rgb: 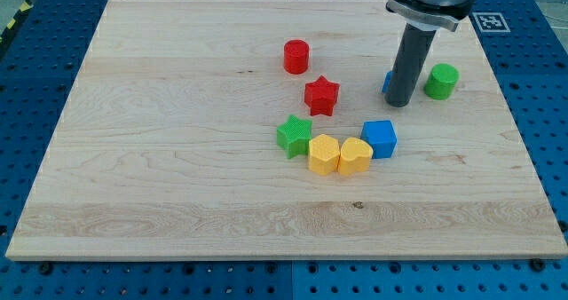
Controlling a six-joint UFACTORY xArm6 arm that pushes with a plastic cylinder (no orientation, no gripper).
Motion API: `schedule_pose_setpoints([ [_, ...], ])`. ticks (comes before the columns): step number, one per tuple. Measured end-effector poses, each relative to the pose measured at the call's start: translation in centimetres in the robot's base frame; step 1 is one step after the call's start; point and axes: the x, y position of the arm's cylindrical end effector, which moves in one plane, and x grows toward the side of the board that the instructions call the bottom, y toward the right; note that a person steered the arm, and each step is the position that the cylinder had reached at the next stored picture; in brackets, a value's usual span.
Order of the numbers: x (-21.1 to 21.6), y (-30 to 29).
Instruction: Move the blue triangle close to the green circle
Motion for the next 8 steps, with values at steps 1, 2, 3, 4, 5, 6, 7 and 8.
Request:
schedule_pose_setpoints([
  [1,0.4,-1.4],
  [2,0.0,-5.1],
  [3,-2.2,-6.3],
  [4,-3.5,-4.3],
  [5,-3.6,-2.6],
  [6,-3.5,-2.3],
  [7,-3.5,-1.9],
  [8,-3.8,-1.9],
])
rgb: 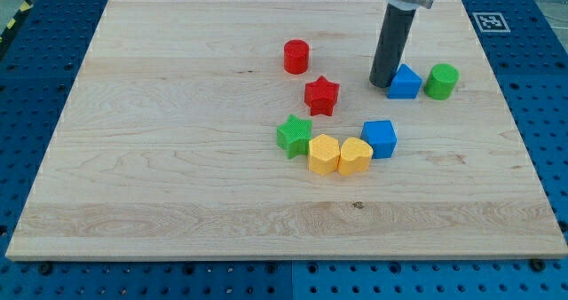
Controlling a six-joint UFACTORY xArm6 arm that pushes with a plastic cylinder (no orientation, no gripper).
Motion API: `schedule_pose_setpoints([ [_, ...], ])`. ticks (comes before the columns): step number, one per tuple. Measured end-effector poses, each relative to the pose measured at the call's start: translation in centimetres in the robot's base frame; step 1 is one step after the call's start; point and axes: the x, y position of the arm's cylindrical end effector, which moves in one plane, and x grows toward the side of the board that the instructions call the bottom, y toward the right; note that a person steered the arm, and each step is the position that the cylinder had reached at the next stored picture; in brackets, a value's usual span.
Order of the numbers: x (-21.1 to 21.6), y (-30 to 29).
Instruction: Move the blue triangle close to the green circle
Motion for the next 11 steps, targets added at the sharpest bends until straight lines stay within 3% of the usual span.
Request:
schedule_pose_setpoints([
  [7,1.8,0.5],
  [11,0.1,1.3],
])
